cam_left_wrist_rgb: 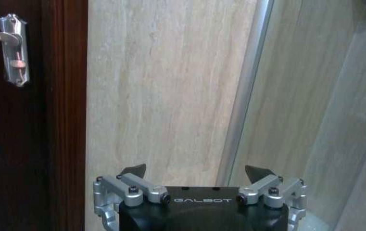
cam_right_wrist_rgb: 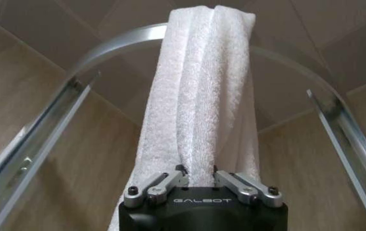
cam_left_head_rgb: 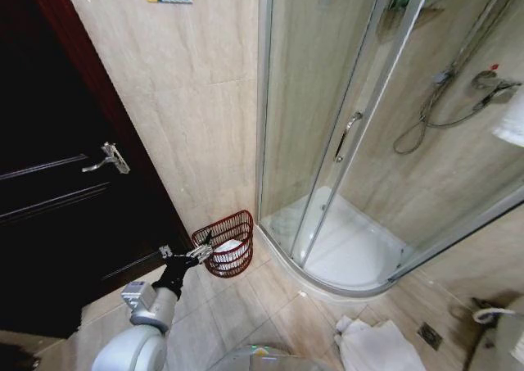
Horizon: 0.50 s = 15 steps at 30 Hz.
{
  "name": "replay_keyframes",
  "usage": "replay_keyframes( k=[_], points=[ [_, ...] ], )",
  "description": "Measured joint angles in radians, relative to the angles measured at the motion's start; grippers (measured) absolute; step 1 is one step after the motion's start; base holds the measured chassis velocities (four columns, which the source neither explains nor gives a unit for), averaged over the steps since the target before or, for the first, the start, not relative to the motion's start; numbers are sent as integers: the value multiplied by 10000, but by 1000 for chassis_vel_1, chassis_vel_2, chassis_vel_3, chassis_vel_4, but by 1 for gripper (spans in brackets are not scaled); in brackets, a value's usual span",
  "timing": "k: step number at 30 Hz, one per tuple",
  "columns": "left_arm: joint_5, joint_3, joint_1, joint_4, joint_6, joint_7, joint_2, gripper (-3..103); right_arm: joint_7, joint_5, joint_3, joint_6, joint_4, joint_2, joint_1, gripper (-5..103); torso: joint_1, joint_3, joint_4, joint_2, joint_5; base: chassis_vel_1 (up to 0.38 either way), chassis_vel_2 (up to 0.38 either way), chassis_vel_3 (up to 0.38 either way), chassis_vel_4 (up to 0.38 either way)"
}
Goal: Discard the used towel into the hamper.
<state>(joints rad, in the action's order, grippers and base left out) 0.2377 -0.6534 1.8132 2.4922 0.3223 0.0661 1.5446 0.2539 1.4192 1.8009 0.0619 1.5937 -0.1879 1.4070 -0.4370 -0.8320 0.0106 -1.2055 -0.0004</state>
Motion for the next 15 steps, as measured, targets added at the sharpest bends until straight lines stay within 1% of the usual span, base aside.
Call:
replay_keyframes(
  k=[2, 3, 4, 5, 7, 8, 9, 11, 12, 13, 15],
  points=[
    [0, 0, 0, 0, 0, 0, 0, 100, -303, -356, -930, -158, 520, 514, -744, 10, 0, 1, -1, -1, -9, 0, 0, 0, 0],
    [0, 0, 0, 0, 0, 0, 0, 100, -303, -356, -930, -158, 520, 514, -744, 10, 0, 1, -1, -1, -9, 0, 0, 0, 0],
    [0, 0, 0, 0, 0, 0, -1, 100, -494, -677, -1401, -215, 770, 789, -1138, 10, 1, 2, -2, -1, -4, 0, 0, 0, 0],
    [0, 0, 0, 1, 0, 0, 1, 100, -740, -1259, -1768, -252, 1183, 1261, -1500, 10, 1, 2, -3, -1, 8, 0, 0, 0, 0],
    [0, 0, 0, 0, 0, 0, -2, 100, -901, -1827, -1905, -274, 1662, 1773, -1621, 10, 1, 2, -5, -1, 13, 0, 0, 0, 0],
    [0, 0, 0, 0, 0, 0, -2, 100, -901, -1827, -1905, -274, 1662, 1773, -1621, 10, 1, 2, -5, -1, 13, 0, 0, 0, 0],
    [0, 0, 0, 0, 0, 0, 1, 100, -972, -2136, -1858, -284, 1993, 2107, -1578, 10, 1, 2, -4, -1, 9, 0, 0, 0, 0],
    [0, 0, 0, 0, 0, 0, 0, 100, -1063, -2395, -1375, -311, 2354, 2469, -1171, 10, 1, 1, 1, 0, 8, 0, 0, 0, 0],
    [0, 0, 0, 0, 0, 0, 1, 100, -1122, -2491, -637, -341, 2654, 2736, -552, 10, 0, 1, 0, 0, -1, 0, 0, 0, 0],
    [0, 0, 0, 0, 0, 0, 1, 100, -1122, -2491, -637, -341, 2654, 2736, -552, 10, 0, 1, 0, 0, -1, 0, 0, 0, 0],
    [0, 0, 0, 0, 0, 0, 0, 100, -1158, -2527, -196, -362, 3081, 3164, 8, 10, 1, 2, -3, -2, -11, 0, 0, 0, 0]
  ],
)
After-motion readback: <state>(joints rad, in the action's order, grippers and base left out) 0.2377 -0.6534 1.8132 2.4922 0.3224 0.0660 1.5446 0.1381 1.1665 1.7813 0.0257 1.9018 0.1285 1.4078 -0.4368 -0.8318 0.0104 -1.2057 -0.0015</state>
